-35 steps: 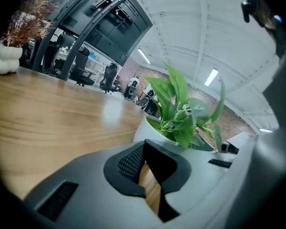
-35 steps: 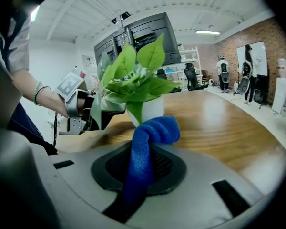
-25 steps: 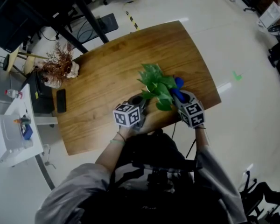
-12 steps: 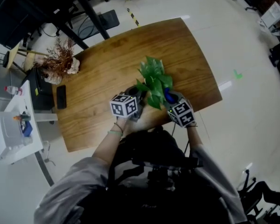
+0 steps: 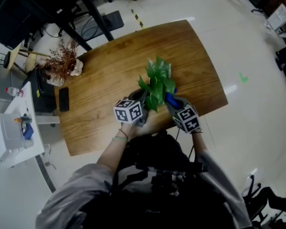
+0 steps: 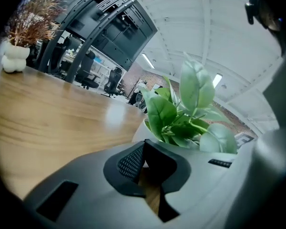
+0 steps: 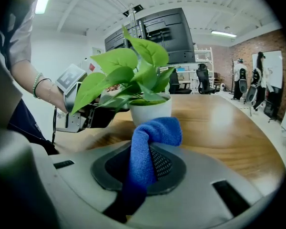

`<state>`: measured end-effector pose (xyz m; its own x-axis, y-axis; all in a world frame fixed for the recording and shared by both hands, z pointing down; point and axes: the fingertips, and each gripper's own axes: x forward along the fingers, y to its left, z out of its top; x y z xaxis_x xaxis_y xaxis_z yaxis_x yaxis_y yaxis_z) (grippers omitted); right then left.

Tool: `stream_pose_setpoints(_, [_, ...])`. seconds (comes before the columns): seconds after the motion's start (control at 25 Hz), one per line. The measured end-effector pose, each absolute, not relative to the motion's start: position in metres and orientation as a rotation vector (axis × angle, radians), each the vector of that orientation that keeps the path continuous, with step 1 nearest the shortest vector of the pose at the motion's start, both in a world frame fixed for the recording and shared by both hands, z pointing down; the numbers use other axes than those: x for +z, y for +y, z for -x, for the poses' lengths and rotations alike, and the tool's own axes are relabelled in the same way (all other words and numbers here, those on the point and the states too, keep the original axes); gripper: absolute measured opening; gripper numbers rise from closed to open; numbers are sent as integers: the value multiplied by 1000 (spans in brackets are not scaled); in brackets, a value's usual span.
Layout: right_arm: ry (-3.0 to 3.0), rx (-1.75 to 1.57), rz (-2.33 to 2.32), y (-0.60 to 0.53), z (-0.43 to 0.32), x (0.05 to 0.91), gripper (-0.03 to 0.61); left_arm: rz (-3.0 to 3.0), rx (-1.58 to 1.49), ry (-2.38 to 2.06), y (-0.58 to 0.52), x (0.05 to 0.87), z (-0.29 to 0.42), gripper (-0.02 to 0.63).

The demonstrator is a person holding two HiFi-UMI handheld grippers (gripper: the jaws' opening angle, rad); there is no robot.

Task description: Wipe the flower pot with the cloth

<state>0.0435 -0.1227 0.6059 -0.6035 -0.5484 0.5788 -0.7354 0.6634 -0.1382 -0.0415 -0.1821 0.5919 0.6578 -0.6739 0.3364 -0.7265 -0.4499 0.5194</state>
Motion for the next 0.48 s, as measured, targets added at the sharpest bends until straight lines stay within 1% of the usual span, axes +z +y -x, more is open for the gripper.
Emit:
stream_pose_setpoints(0.24, [-2347, 457, -1093, -151, -77, 593, 58, -2206, 107, -1043, -163, 603, 29, 5])
stream_pose_setpoints(0.48, [-2391, 393, -1029, -170, -64, 579, 58, -2209, 108, -1050, -172, 602, 31, 5])
